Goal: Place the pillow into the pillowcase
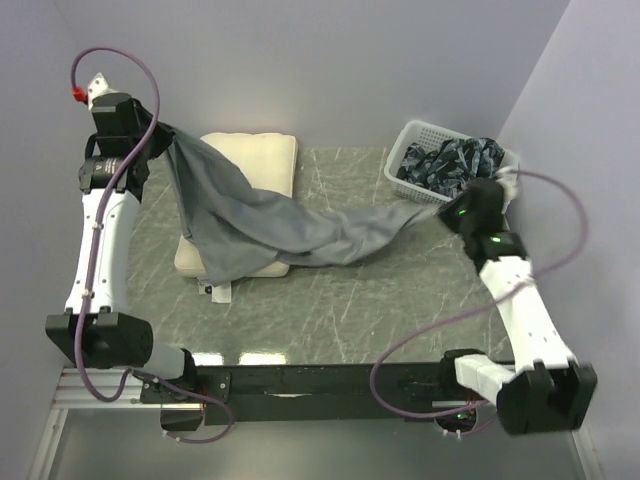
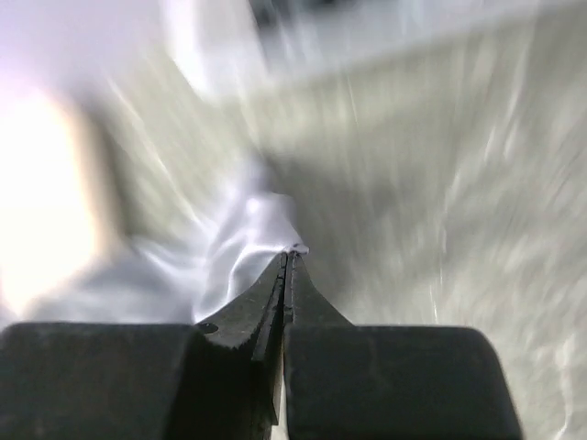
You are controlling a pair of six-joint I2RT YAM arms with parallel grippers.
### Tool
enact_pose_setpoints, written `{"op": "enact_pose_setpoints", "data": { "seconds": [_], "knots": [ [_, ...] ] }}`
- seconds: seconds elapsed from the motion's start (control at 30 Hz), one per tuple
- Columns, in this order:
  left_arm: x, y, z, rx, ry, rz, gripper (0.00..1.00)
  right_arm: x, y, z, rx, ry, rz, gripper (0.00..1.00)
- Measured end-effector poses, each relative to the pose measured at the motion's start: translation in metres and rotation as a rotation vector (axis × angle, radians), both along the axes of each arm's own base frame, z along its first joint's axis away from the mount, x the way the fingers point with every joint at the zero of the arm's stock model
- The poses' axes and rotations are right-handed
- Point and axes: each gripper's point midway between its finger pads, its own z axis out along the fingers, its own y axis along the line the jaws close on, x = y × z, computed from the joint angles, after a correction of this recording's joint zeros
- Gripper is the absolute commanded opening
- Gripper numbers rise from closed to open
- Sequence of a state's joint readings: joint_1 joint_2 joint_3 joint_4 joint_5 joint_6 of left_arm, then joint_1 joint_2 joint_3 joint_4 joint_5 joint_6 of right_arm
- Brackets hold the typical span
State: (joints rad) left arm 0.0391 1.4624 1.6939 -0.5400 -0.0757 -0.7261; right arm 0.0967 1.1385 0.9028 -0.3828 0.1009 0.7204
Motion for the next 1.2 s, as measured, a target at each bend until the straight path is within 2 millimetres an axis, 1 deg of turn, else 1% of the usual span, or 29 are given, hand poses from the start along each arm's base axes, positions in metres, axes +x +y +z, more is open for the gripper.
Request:
{"op": "enact_pose_setpoints", "data": {
  "seconds": [0.07, 0.1, 0.13, 0.2, 0.27, 0.3, 0.33, 0.37, 0.43, 0.5, 0.53, 0.57, 0.6, 0.63, 0.67, 0.7, 0.73, 0.77, 0.8, 0.83, 0.87, 0.9, 0.97, 1.0, 1.03, 1.07, 1.1, 1.13, 1.2],
  "knots": [
    [-0.009, 0.005, 0.006, 0.004, -0.012, 0.018, 0.01, 0.001, -0.024, 0.065, -0.011, -0.141, -0.067, 0.0],
    [-0.014, 0.007, 0.011, 0.006, -0.024, 0.025, 0.01, -0.002, -0.035, 0.1, -0.02, -0.215, -0.097, 0.0],
    [-0.02, 0.007, 0.016, 0.008, -0.035, 0.03, 0.01, -0.008, -0.04, 0.133, -0.024, -0.288, -0.111, 0.0],
    [-0.029, 0.008, 0.026, 0.012, -0.06, 0.038, 0.01, -0.023, -0.044, 0.184, -0.024, -0.391, -0.124, 0.0],
    [-0.038, 0.01, 0.037, 0.018, -0.086, 0.051, 0.01, -0.039, -0.046, 0.224, -0.024, -0.463, -0.134, 0.0],
    [-0.041, 0.012, 0.041, 0.022, -0.096, 0.061, 0.01, -0.048, -0.048, 0.248, -0.026, -0.5, -0.146, 0.0],
    [-0.043, 0.015, 0.045, 0.026, -0.103, 0.076, 0.01, -0.051, -0.051, 0.256, -0.028, -0.517, -0.155, 0.0],
    [-0.043, 0.017, 0.047, 0.027, -0.107, 0.083, 0.01, -0.059, -0.055, 0.271, -0.032, -0.533, -0.172, 0.0],
    [-0.037, 0.027, 0.054, 0.029, -0.109, 0.108, 0.01, -0.066, -0.063, 0.298, -0.039, -0.574, -0.204, 0.0],
    [-0.025, 0.04, 0.058, 0.023, -0.113, 0.128, 0.01, -0.07, -0.074, 0.319, -0.05, -0.604, -0.245, 0.0],
    [-0.016, 0.05, 0.06, 0.02, -0.117, 0.141, 0.01, -0.07, -0.08, 0.327, -0.053, -0.613, -0.263, 0.0],
    [-0.003, 0.06, 0.056, 0.017, -0.107, 0.152, 0.01, -0.068, -0.084, 0.331, -0.052, -0.615, -0.275, 0.0],
    [0.009, 0.067, 0.054, 0.013, -0.094, 0.151, 0.02, -0.065, -0.087, 0.332, -0.051, -0.612, -0.28, 0.0],
    [0.028, 0.076, 0.052, 0.008, -0.084, 0.149, 0.04, -0.06, -0.087, 0.331, -0.043, -0.606, -0.273, 0.0],
    [0.046, 0.081, 0.046, 0.004, -0.067, 0.137, 0.21, -0.056, -0.086, 0.328, -0.035, -0.595, -0.264, 0.0],
    [0.07, 0.084, 0.041, 0.0, -0.062, 0.112, 0.35, -0.049, -0.083, 0.32, -0.022, -0.577, -0.248, 0.0],
    [0.088, 0.085, 0.03, 0.004, -0.048, 0.093, 0.51, -0.045, -0.081, 0.311, -0.013, -0.556, -0.234, 0.0],
    [0.104, 0.083, 0.011, 0.004, -0.017, 0.071, 0.75, -0.039, -0.079, 0.301, -0.003, -0.535, -0.22, 0.0],
    [0.116, 0.078, -0.019, -0.001, 0.041, 0.048, 0.81, -0.034, -0.078, 0.289, 0.004, -0.512, -0.21, 0.0],
    [0.121, 0.071, -0.048, -0.005, 0.105, 0.03, 0.85, -0.026, -0.077, 0.272, 0.014, -0.481, -0.201, 0.0],
    [0.121, 0.062, -0.078, -0.011, 0.175, 0.008, 0.92, -0.02, -0.076, 0.251, 0.023, -0.442, -0.193, 0.0],
    [0.118, 0.051, -0.109, -0.018, 0.245, -0.014, 0.93, -0.014, -0.075, 0.226, 0.031, -0.389, -0.185, 0.0],
    [0.097, 0.024, -0.16, -0.025, 0.368, -0.057, 0.97, -0.003, -0.074, 0.174, 0.045, -0.273, -0.177, 0.0],
    [0.083, 0.013, -0.177, -0.023, 0.418, -0.071, 0.99, 0.0, -0.074, 0.147, 0.049, -0.209, -0.175, 0.0],
    [0.068, 0.001, -0.188, -0.015, 0.453, -0.082, 0.99, 0.002, -0.074, 0.126, 0.05, -0.155, -0.175, 0.0],
    [0.05, -0.008, -0.196, -0.003, 0.478, -0.08, 0.99, 0.004, -0.075, 0.107, 0.051, -0.107, -0.174, 0.0],
    [0.033, -0.014, -0.196, 0.006, 0.487, -0.078, 0.98, 0.005, -0.075, 0.095, 0.051, -0.077, -0.173, 0.0],
    [0.015, -0.02, -0.189, 0.017, 0.472, -0.069, 0.97, 0.006, -0.075, 0.083, 0.049, -0.046, -0.169, 0.0],
    [-0.028, -0.024, -0.167, 0.021, 0.4, -0.027, 0.96, 0.007, -0.076, 0.075, 0.042, -0.022, -0.163, 0.0]
  ]
}}
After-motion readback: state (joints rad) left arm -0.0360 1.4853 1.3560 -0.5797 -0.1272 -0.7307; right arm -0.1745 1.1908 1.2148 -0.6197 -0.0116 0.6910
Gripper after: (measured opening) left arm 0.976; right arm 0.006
